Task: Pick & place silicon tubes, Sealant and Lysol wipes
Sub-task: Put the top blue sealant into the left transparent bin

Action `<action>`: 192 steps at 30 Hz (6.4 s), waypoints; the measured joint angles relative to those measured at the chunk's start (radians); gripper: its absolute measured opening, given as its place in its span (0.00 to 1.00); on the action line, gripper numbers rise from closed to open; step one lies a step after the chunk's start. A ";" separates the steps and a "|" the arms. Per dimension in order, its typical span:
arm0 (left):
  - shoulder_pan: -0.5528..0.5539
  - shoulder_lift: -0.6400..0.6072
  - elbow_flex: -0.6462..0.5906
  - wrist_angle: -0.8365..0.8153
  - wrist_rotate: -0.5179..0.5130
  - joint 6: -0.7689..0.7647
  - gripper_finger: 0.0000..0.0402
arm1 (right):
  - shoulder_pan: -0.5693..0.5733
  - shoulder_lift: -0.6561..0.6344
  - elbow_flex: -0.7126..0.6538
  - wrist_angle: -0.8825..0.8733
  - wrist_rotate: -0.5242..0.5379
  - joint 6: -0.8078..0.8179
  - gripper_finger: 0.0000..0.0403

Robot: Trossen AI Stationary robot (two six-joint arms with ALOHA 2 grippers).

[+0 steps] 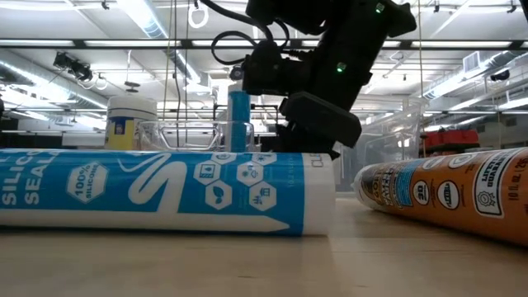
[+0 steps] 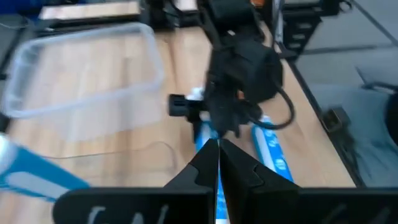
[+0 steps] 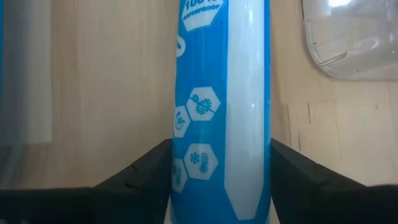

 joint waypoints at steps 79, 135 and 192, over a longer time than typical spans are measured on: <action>-0.279 0.847 0.006 -0.015 -0.216 -0.233 0.56 | 0.167 -0.107 -0.005 -0.144 0.315 0.026 0.72; -0.256 0.885 0.085 -0.085 -0.118 -0.209 0.54 | 0.174 -0.134 -0.005 -0.146 0.369 0.027 0.72; -0.232 0.880 0.624 -0.788 -0.216 -0.122 0.54 | 0.110 -0.133 -0.006 0.259 0.398 -0.146 0.68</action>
